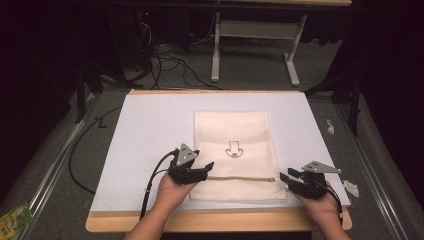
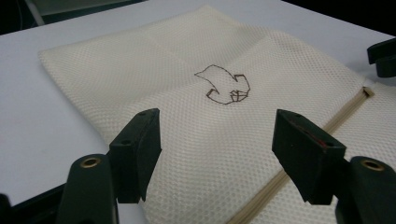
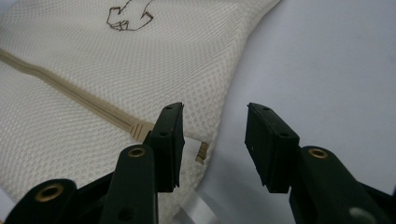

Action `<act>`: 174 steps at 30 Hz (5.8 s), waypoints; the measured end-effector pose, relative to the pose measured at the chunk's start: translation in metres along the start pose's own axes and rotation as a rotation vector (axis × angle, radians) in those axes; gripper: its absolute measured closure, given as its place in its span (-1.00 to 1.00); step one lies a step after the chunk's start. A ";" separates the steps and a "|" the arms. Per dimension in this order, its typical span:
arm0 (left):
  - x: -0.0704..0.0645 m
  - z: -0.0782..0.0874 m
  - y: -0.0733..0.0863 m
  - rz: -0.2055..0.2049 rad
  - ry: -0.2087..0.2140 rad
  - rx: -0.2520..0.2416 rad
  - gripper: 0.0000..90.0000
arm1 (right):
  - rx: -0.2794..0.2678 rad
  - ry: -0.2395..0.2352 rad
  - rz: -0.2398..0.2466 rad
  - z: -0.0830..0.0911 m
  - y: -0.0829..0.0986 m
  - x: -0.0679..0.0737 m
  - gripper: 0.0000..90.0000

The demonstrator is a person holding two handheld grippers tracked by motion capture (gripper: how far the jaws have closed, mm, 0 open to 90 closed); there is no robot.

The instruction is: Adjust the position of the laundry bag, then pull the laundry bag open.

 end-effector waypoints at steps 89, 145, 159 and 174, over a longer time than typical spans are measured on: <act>-0.145 -0.078 -0.019 0.061 0.284 -0.010 0.94 | -0.094 -0.072 0.147 0.011 -0.022 0.029 0.90; -0.105 -0.087 -0.012 0.372 0.520 0.050 0.92 | -0.086 -0.177 0.103 0.002 -0.024 0.033 0.93; -0.106 -0.087 -0.008 0.393 0.515 0.050 0.95 | -0.072 -0.148 0.093 0.003 -0.024 0.035 0.93; -0.111 -0.083 -0.009 0.346 0.506 0.062 0.95 | -0.074 -0.167 0.095 0.000 -0.022 0.036 0.94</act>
Point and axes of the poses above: each handheld gripper's, and its own axes: z roughly backward along the jaws, y roughly out of its underside, x roughly to its left, the point moved 1 cm from there along -z, roughly forward along the jaws, and after that the axes turned 11 degrees about -y, right-handed, at the moved point
